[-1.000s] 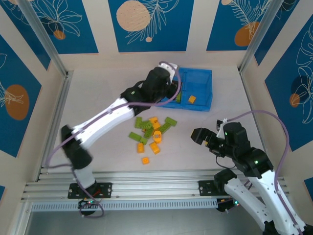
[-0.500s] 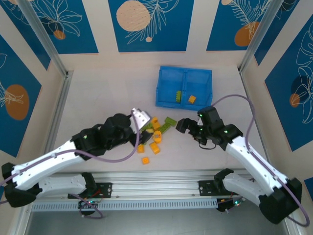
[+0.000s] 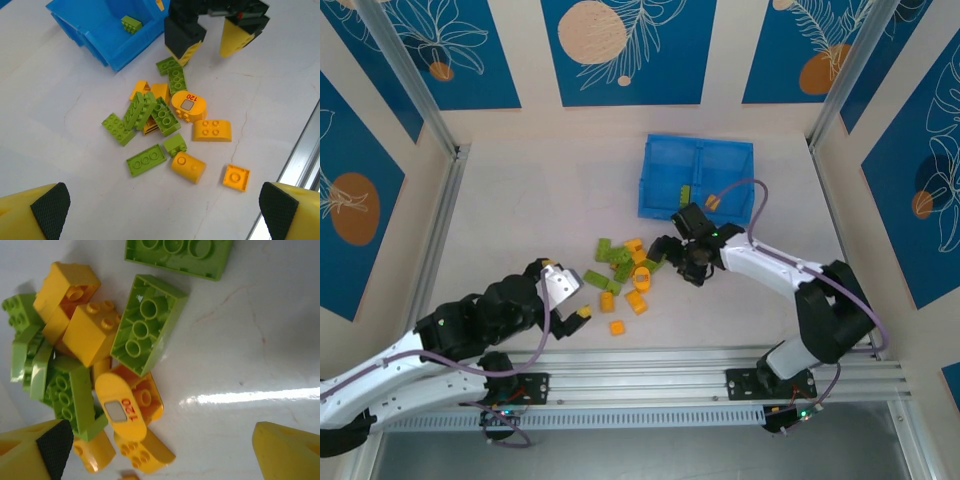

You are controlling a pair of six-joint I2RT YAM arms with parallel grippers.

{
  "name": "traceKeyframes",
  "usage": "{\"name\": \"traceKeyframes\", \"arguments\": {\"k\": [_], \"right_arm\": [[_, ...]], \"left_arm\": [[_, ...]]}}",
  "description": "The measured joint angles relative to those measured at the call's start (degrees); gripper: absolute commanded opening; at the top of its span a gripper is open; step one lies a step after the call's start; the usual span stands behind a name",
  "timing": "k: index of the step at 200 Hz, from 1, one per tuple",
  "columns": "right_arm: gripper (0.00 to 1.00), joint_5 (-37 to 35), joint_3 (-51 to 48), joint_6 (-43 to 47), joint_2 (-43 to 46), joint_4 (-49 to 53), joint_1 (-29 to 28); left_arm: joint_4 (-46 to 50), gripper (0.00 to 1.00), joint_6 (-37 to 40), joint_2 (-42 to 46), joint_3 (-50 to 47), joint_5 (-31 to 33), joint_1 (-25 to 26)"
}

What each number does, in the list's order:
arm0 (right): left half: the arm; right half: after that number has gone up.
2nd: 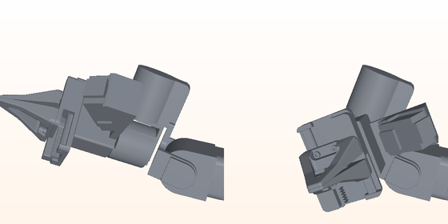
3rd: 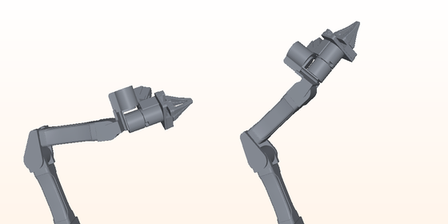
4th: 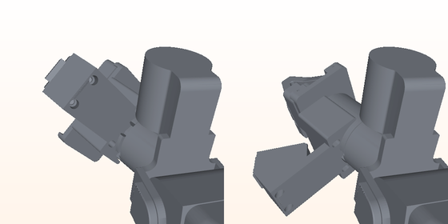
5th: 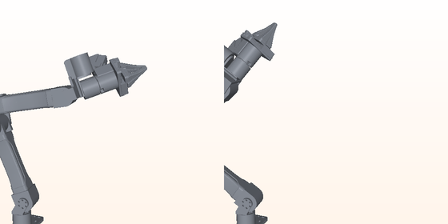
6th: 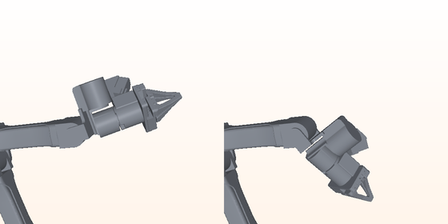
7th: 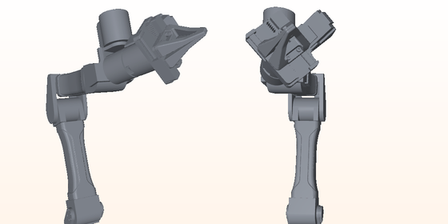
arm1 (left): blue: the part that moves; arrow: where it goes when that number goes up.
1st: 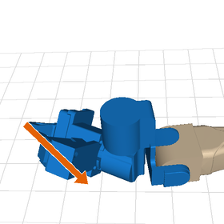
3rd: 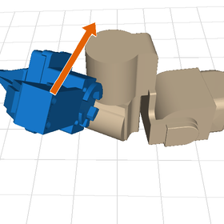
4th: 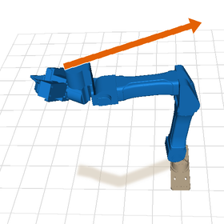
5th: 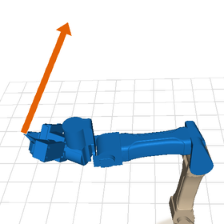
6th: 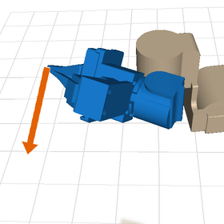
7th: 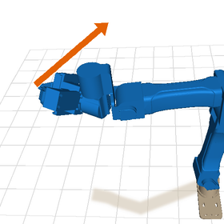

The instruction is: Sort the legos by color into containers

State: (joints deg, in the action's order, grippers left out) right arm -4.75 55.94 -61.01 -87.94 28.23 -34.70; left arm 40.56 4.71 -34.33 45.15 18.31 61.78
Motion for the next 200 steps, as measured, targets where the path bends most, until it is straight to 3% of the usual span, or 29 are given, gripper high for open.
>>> {"name": "traceKeyframes", "arguments": {"k": [19, 50, 97, 156, 200], "right_arm": [[0.91, -0.76, 1.75, -1.14, -4.44, -0.81, -0.17], [0.76, -2.21, 4.92, -3.23, -10.29, -1.70, -0.11], [0.64, -4.00, 9.03, -5.18, -16.98, -1.64, 0.11], [0.42, -5.73, 6.54, -5.86, -15.80, -1.44, 0.22], [0.31, -10.19, -2.27, -4.98, -4.50, -1.51, 0.33]], "left_arm": [[0.33, 1.00, 0.94, 0.07, -0.59, 0.04, 0.00], [0.66, 1.00, 1.95, 0.04, -1.01, -0.04, 0.00], [0.66, 1.00, 2.64, 0.85, -1.53, -0.13, 0.00], [0.63, 1.00, 2.97, 2.01, -1.73, -0.26, 0.00], [0.59, 1.00, 3.37, 2.21, -1.81, -1.90, 0.00]]}}
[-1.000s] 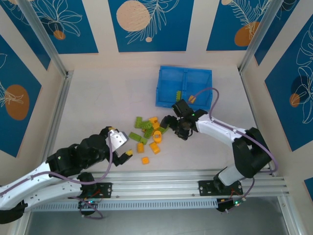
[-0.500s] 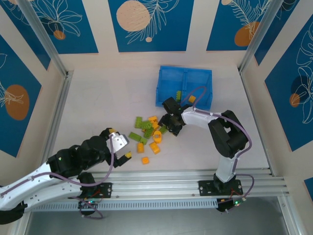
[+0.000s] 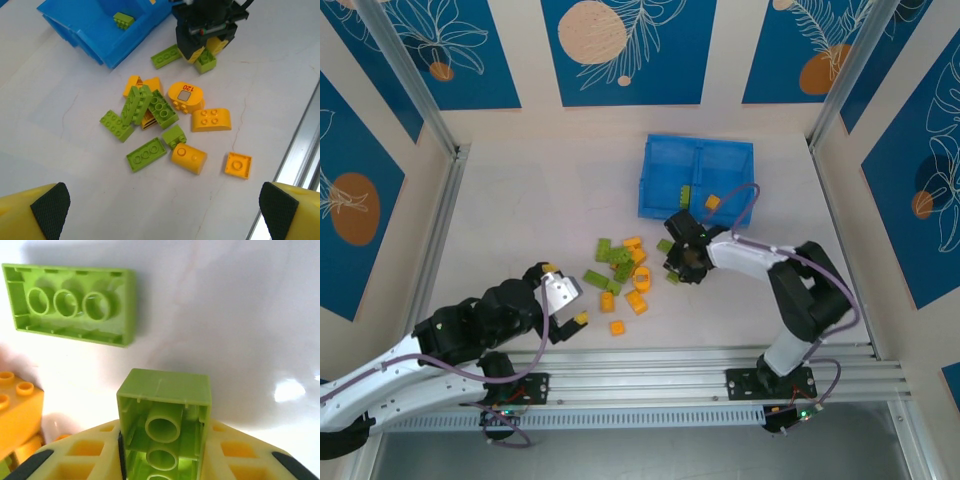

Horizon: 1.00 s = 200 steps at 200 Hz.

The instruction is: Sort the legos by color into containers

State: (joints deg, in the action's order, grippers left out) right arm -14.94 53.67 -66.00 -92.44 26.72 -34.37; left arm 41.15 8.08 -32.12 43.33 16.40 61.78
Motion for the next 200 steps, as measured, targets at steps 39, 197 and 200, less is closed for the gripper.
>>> {"name": "traceKeyframes", "arguments": {"k": [39, 197, 200], "right_arm": [[0.29, -6.71, -1.25, 7.85, 16.52, 0.94, -0.15], [0.40, -13.29, 61.96, 34.71, -37.05, 14.10, 10.91], [0.41, -13.05, 62.53, 34.69, -37.73, 14.51, 10.91]], "left_arm": [[-1.42, 1.00, 1.53, 3.85, -1.40, -4.15, 0.00], [-2.93, 1.00, 2.93, 9.35, -2.62, -1.05, -0.72], [-2.93, 1.00, 2.93, 9.35, -2.62, -0.96, -0.74]]}}
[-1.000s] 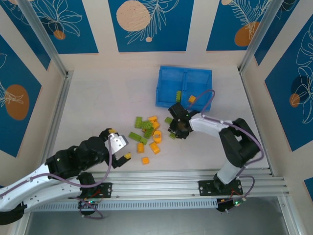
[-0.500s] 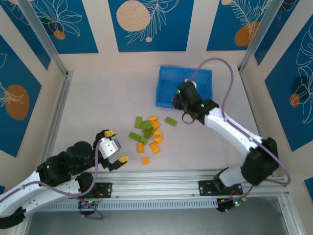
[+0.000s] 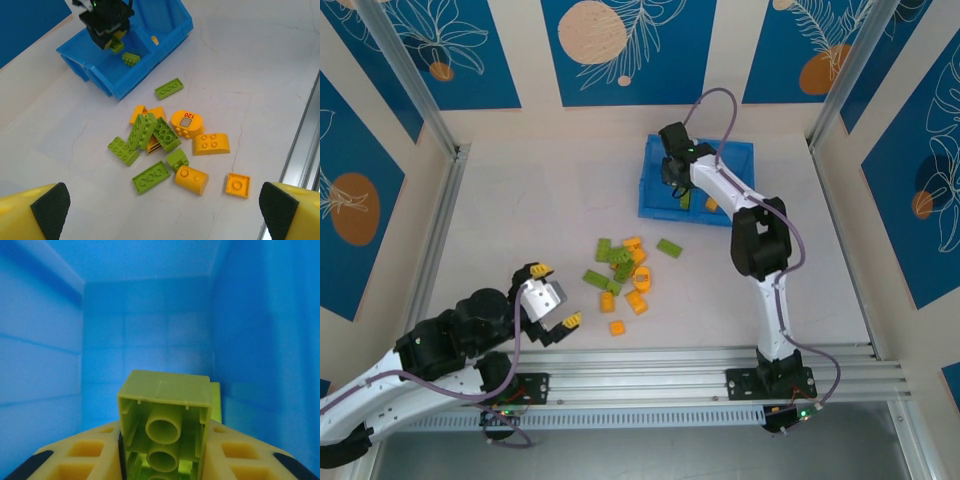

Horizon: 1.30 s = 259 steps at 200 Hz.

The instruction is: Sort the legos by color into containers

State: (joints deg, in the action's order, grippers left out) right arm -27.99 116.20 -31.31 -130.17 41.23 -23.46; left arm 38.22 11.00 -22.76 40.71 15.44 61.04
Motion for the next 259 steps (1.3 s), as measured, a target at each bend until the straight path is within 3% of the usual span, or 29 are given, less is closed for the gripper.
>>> {"name": "traceKeyframes", "arguments": {"k": [45, 85, 108, 165, 201, 229, 259], "right_arm": [[0.56, 2.23, 3.78, -0.48, -3.54, 5.01, -0.22], [0.56, 3.06, 3.91, -0.55, -1.55, 5.90, -0.24], [0.56, 4.28, -0.09, -0.55, 5.49, 5.60, -0.26], [0.60, 10.54, -22.86, 0.66, 37.24, -2.93, -1.03], [0.64, 16.50, -44.87, 0.96, 55.45, -10.99, -3.23], [0.64, 19.12, -59.56, 0.79, 62.38, -15.76, -6.80], [0.67, 20.33, -68.30, -0.90, 62.93, -20.22, -11.89]], "left_arm": [[0.00, 1.00, 0.00, -0.07, 0.00, 0.94, -0.17], [0.02, 1.00, 0.02, -0.59, -0.02, 1.97, -0.28], [0.09, 1.00, 0.04, -0.98, -0.07, 2.75, -0.33], [0.22, 1.00, 0.11, -1.09, -0.20, 3.93, -0.57], [0.20, 1.00, 0.20, -1.27, -0.46, 3.91, -0.87], [0.15, 1.00, 1.03, -1.36, -0.81, 3.06, -1.42], [0.15, 1.00, 1.44, -1.42, -0.87, 2.60, -2.40]]}}
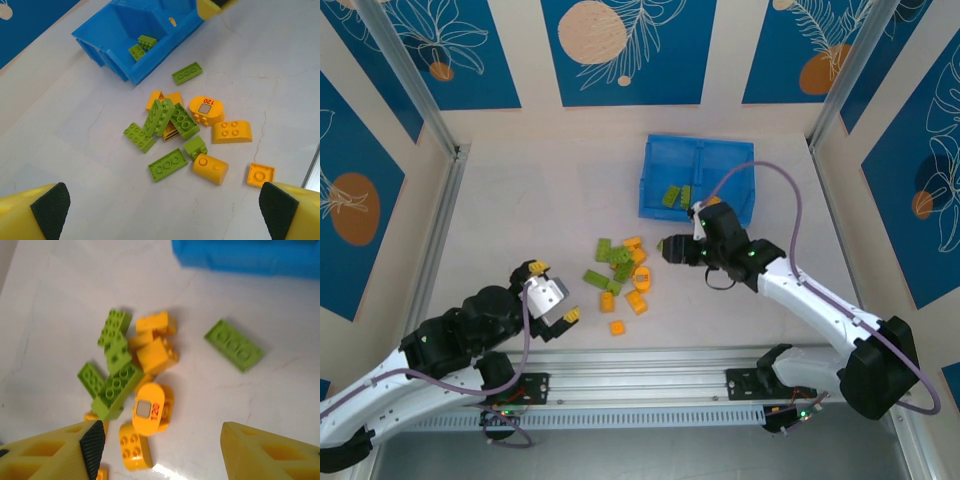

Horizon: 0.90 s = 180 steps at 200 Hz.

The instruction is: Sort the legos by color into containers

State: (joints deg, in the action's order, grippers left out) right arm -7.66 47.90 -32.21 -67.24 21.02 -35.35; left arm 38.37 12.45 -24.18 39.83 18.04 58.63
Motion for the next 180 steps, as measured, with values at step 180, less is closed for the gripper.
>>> {"name": "traceKeyframes", "arguments": {"k": [180], "right_arm": [[0.42, -13.88, 12.74, -7.50, -36.26, -2.89, -17.35]], "left_arm": [[-0.02, 1.00, -0.04, -0.37, -0.04, -1.53, -1.05]]}}
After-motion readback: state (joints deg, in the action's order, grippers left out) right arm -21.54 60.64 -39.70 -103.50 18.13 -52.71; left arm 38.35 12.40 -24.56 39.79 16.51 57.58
